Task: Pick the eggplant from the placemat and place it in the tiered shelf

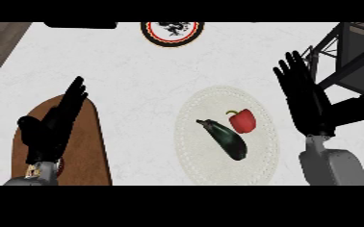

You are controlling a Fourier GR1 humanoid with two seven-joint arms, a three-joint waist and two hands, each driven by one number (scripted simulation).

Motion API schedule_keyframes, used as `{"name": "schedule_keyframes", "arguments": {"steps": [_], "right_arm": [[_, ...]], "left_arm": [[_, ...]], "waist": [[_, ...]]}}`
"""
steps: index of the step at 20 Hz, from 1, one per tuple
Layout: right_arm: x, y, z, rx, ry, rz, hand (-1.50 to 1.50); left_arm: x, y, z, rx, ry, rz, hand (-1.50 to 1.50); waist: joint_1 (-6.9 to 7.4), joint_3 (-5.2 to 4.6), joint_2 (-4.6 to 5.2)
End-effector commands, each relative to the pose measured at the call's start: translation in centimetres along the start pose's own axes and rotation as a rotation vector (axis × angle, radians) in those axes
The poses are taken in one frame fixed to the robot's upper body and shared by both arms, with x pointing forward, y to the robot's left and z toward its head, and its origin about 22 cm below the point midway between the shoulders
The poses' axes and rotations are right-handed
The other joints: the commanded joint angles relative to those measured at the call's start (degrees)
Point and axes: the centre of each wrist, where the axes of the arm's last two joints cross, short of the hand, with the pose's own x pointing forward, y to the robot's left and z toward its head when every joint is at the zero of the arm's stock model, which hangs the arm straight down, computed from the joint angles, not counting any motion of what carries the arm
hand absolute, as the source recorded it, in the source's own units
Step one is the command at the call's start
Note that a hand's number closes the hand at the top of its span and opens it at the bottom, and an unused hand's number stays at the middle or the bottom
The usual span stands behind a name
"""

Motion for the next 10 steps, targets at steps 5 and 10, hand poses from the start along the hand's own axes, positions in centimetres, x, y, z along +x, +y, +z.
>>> {"name": "schedule_keyframes", "arguments": {"steps": [5, 10], "right_arm": [[2.3, 2.7, -5.5, 0.384, 0.239, 0.358, -1.5], [2.2, -1.4, -4.4, 0.209, 0.226, 0.749, 1.5]], "left_arm": [[2.2, -2.7, -1.5, -0.105, -0.169, -0.055, 0.0], [2.1, -3.6, -1.4, -0.151, -0.152, -0.035, 0.0]], "waist": [[1.21, -0.46, 0.92], [0.49, -1.79, 0.84]]}}
